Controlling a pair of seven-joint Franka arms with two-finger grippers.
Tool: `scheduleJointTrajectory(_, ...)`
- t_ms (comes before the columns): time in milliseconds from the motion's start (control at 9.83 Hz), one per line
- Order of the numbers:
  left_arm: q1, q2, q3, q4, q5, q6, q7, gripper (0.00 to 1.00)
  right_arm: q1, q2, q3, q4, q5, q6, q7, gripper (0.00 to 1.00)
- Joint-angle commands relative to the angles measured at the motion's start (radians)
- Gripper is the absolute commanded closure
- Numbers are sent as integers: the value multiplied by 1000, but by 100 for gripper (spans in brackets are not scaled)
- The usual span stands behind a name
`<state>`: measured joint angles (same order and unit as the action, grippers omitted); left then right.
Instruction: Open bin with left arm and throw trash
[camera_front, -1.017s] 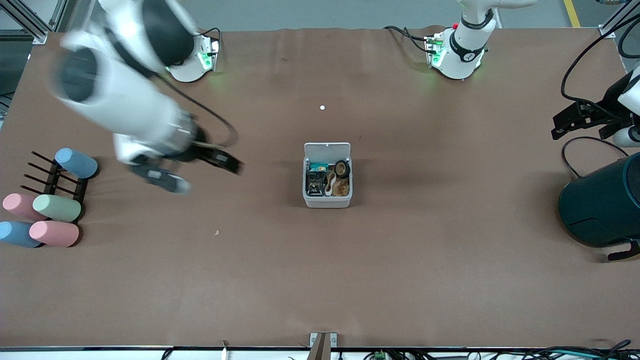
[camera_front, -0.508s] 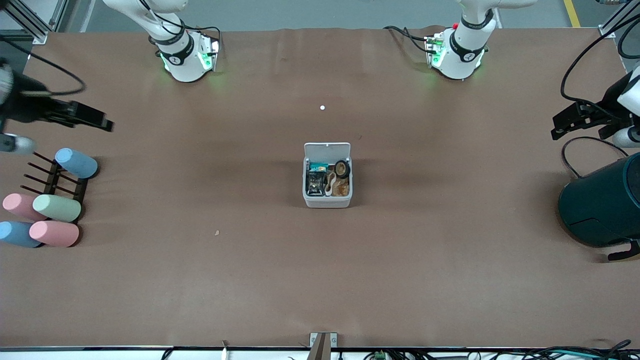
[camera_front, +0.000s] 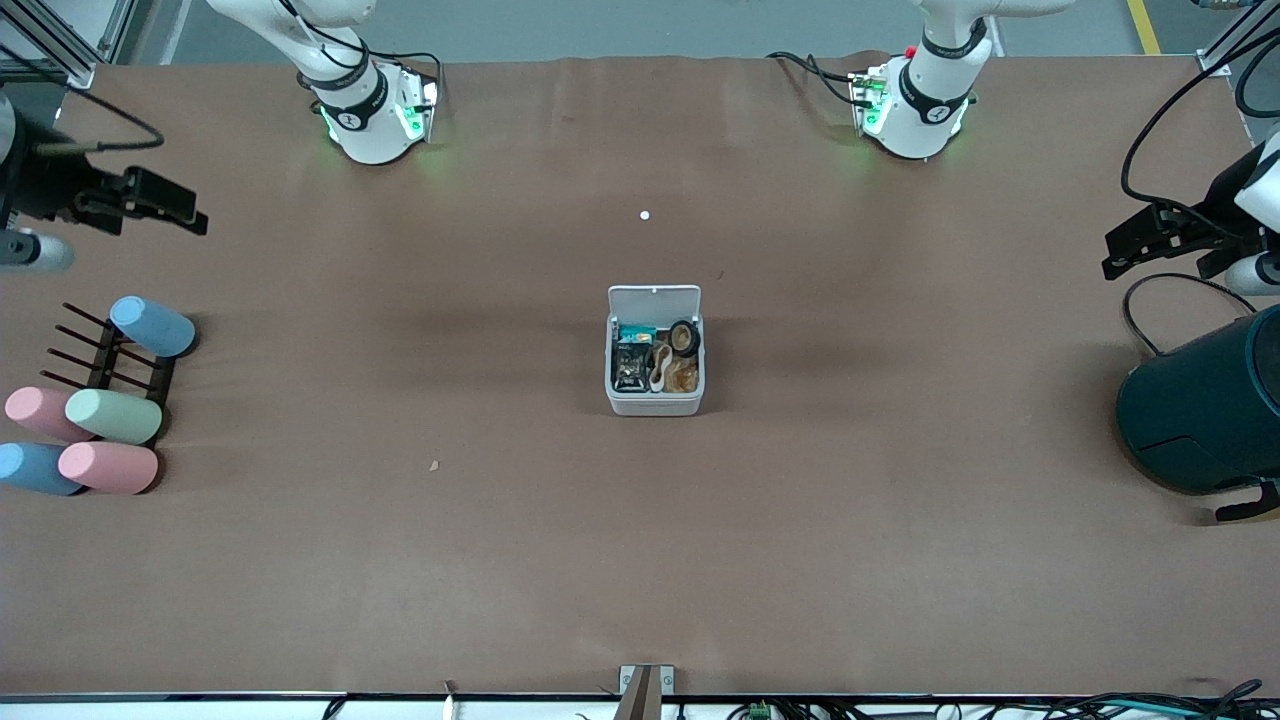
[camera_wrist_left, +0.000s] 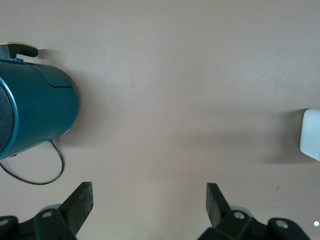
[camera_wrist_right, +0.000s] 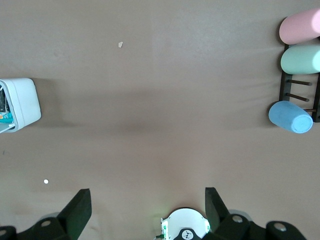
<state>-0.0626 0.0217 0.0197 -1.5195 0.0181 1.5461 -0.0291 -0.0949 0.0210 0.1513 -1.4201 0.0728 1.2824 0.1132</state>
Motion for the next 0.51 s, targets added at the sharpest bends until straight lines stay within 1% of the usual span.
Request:
scheduleJointTrajectory(0, -2, 0, -1, 10, 5, 0, -9, 0, -11, -42, -1, -54, -2, 25, -3, 0)
scheduleJointTrajectory(407, -5, 6, -1, 10, 9, 0, -5, 0, -19, -35, -1, -39, -4, 52, 6, 0)
